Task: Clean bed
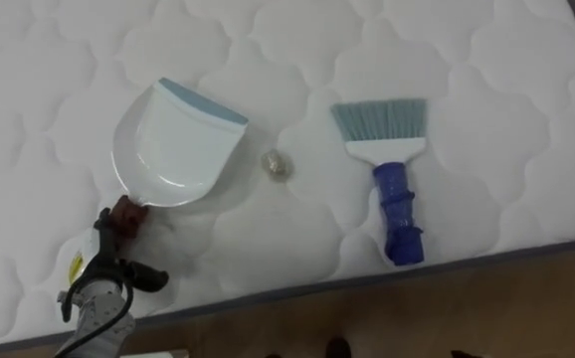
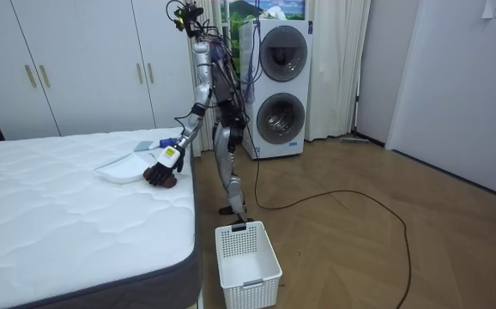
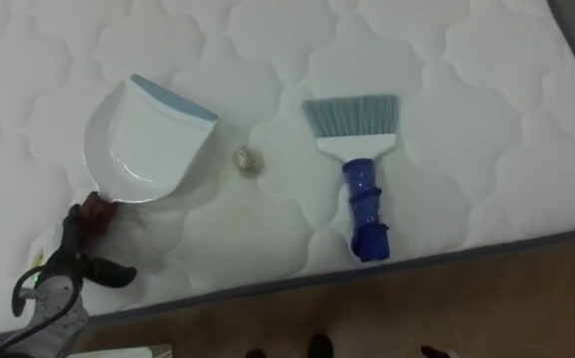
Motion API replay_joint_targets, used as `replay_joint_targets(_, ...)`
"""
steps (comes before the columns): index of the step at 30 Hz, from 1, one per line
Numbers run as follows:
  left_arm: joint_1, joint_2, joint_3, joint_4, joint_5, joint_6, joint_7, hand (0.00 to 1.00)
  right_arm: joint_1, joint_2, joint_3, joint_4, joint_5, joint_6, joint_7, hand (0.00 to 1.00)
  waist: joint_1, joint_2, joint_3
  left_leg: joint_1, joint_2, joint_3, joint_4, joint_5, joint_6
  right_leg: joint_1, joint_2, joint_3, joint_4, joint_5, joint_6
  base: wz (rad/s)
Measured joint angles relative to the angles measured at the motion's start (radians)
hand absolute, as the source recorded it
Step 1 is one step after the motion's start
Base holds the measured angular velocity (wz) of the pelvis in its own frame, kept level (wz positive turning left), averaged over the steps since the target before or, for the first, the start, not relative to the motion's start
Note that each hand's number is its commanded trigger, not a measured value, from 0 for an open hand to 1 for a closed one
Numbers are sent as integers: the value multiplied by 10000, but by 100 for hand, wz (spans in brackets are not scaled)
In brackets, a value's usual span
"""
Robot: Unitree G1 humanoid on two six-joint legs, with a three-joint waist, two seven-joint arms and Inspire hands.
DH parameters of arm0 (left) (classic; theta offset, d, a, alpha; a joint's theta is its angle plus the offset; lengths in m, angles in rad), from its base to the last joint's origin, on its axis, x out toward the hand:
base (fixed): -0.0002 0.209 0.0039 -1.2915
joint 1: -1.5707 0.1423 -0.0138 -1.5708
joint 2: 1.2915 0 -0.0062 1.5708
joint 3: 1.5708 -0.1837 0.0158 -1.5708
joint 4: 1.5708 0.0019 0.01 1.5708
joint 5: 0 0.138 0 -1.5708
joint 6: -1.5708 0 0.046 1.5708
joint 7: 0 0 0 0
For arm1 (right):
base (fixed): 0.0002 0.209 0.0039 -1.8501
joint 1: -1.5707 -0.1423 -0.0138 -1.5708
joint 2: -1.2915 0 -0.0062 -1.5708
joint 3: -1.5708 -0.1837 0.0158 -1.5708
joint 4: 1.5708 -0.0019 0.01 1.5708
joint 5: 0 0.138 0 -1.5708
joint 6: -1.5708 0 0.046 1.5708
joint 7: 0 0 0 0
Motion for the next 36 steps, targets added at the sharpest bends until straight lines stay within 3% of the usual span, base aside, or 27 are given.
replay_joint_targets(6, -132, 55, -95, -121, -3, -3, -17, 0, -2, -1, 3, -38, 24, 2, 25, 0, -31, 39, 21, -335, -49, -7, 251, 18, 32, -249, -106, -118, 173, -5, -25, 5)
replay_joint_targets(13, -532, 70, -230, 246, -44, 22, -336, 0, -66, -39, 29, -65, 69, 20, 31, 0, -30, 237, 138, -456, -94, 69, 402, 39, 68, -371, -210, -133, 390, -8, -20, 1)
replay_joint_targets(20, -790, 104, -364, 671, -281, 94, -511, 0, -181, -224, 368, -70, 174, 227, 236, 0, -61, 232, 141, -834, -109, 423, 580, 65, 113, -967, -313, 27, 867, -61, -65, -7)
replay_joint_targets(21, -821, 124, -364, 690, -267, 106, -515, 0, -186, -232, 369, -70, 177, 227, 240, 0, -61, 211, 147, -844, -111, 455, 577, 68, 116, -1010, -317, 57, 905, -67, -69, -10)
replay_joint_targets(22, -872, 181, -362, 721, -264, 116, -515, 0, -198, -232, 369, -96, 178, 222, 238, 0, -38, 122, 200, -837, -109, 598, 592, 70, 118, -1085, -328, 169, 997, -110, -79, -17)
replay_joint_targets(25, -921, 286, -357, 838, -264, 158, -501, 0, -233, -229, 387, -179, 173, 226, 228, 0, -50, 26, 210, -878, -109, 781, 602, 71, 119, -1257, -340, 317, 1145, -140, -91, -15)
replay_joint_targets(35, -1046, 463, -388, 975, -270, 236, -177, 0, -314, -192, 416, -434, 176, 493, -227, 0, -276, -239, 131, -1265, -86, 944, 934, 76, 127, -1583, -377, 357, 1322, -152, -94, 0)
replay_joint_targets(36, -1046, 463, -393, 978, -271, 234, -122, 4, -315, -191, 418, -488, 176, 526, -231, 0, -283, -239, 131, -1274, -85, 958, 936, 76, 128, -1589, -377, 361, 1314, -152, -94, 0)
